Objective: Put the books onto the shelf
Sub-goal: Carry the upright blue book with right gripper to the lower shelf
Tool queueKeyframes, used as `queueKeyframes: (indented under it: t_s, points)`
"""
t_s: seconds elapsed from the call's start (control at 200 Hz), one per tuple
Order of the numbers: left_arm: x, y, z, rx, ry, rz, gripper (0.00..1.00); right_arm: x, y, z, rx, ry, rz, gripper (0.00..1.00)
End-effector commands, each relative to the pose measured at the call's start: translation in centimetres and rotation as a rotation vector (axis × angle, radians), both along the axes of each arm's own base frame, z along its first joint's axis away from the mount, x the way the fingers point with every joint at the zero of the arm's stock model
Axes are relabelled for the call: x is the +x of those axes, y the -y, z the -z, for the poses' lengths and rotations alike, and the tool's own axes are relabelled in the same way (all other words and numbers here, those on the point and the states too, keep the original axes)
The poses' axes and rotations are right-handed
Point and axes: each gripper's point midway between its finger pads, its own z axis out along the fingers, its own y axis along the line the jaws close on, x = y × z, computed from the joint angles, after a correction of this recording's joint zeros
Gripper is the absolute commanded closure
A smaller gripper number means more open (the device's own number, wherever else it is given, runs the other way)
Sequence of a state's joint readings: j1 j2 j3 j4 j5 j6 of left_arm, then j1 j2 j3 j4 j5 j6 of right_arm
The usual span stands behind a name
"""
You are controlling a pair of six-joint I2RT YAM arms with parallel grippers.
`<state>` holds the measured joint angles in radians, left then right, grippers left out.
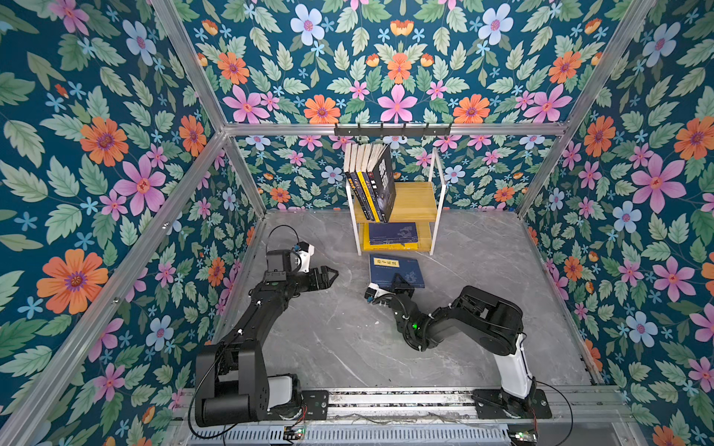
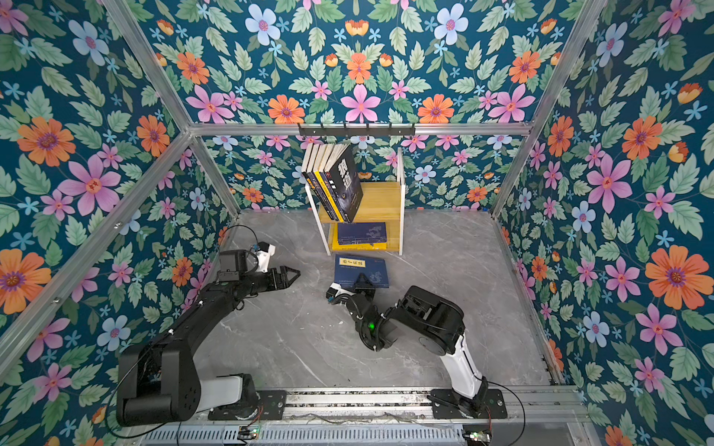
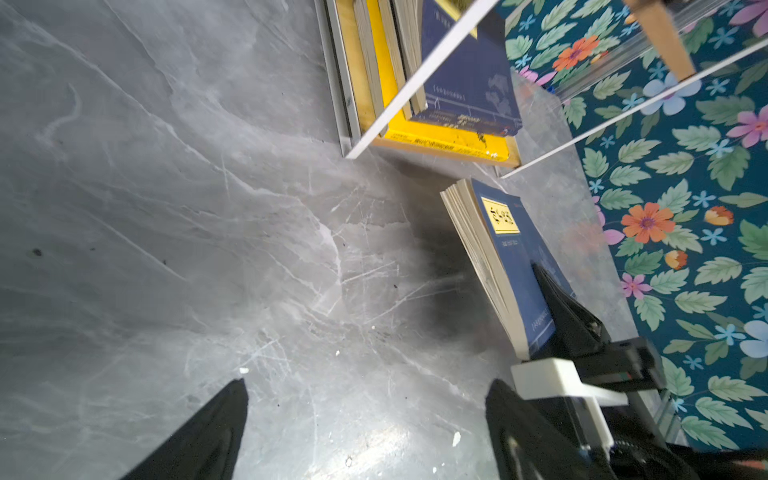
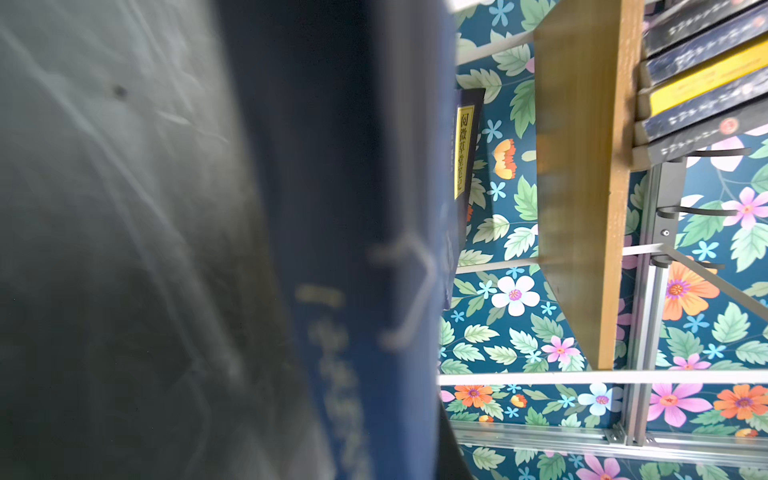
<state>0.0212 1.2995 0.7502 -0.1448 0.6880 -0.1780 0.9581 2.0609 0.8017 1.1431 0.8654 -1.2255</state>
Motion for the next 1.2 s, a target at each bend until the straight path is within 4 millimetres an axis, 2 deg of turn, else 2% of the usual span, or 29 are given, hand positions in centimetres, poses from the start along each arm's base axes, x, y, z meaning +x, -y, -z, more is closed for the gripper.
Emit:
queueKeyframes:
  t_s: [0.0, 0.21, 0.59, 0.86, 0.945, 1.055, 1.195]
  points:
    - [0.7, -1.2, -1.3, -0.013, 0.063, -0.019, 0.09, 1.1, -0.4, -1.6, 0.021, 0.03, -0.045, 1.0]
    - [0.9, -3.6, -2.4, 0.02, 0.098, -0.068, 0.06, 3.8, 0.3, -3.4, -0.011, 0.06, -0.048, 1.0]
    - [0.9, -3.6, -3.3, 0.006, 0.121, -0.051, 0.05, 8.7, 1.2, -7.1, 0.01, 0.075, -0.067, 1.0]
    - [0.9, -3.5, -3.5, 0.008, 0.125, -0.047, 0.04, 11.7, 0.3, -5.9, -0.004, -0.02, -0.11, 1.0]
    - [0.9, -3.7, -3.5, 0.017, 0.126, -0.048, 0.04, 12.0, 0.1, -5.3, 0.019, -0.09, -0.126, 1.0]
    - [0.8, -3.6, -3.5, 0.021, 0.125, -0.041, 0.03, 12.5, 0.2, -4.5, 0.029, -0.183, -0.13, 0.91]
    - [1.0, -3.7, -3.4, 0.024, 0.123, -0.043, 0.03, 12.1, 0.0, -3.5, 0.021, -0.301, -0.156, 0.68]
